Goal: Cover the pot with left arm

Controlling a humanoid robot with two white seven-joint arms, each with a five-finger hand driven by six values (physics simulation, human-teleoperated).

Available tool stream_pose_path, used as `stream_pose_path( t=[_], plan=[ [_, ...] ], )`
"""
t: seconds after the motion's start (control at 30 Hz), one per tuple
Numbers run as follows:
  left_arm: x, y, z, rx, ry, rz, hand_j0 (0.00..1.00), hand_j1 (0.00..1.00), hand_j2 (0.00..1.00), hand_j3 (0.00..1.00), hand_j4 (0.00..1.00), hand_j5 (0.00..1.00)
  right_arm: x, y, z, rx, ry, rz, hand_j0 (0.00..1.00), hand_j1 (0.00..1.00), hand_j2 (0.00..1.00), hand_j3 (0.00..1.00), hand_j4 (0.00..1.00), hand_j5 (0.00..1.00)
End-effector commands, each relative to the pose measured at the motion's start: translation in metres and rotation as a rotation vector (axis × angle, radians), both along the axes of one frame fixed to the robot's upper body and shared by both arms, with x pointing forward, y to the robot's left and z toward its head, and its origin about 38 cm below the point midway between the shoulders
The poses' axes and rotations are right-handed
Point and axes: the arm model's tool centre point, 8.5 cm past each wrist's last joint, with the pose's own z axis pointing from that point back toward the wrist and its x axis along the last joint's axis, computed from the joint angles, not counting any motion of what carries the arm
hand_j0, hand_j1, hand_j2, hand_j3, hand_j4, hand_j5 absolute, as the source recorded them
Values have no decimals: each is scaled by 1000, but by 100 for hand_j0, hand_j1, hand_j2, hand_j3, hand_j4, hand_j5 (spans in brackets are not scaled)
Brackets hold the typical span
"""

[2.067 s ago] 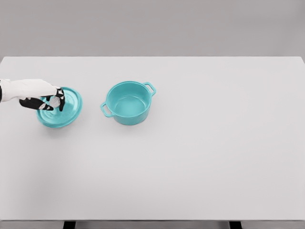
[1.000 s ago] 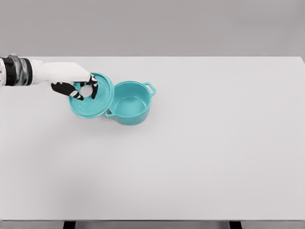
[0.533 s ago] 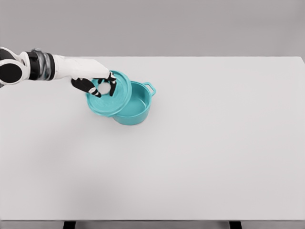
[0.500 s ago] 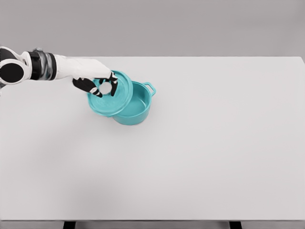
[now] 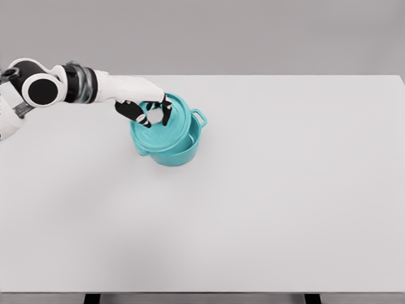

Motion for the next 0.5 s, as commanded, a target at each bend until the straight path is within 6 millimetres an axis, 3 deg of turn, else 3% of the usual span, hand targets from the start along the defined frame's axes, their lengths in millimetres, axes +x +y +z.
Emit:
stream_pose_path(
  t=[0.0,0.47],
  plan=[
    [2,-3,-2,0,5,4,42,42,42,42,42,42,0,0,0,0,0,0,100,100,100,100,100,100],
    [8,-8,-5,-2,11,9,50,50,50,50,50,50,-1,0,0,1,3,0,100,100,100,100,100,100]
  ],
)
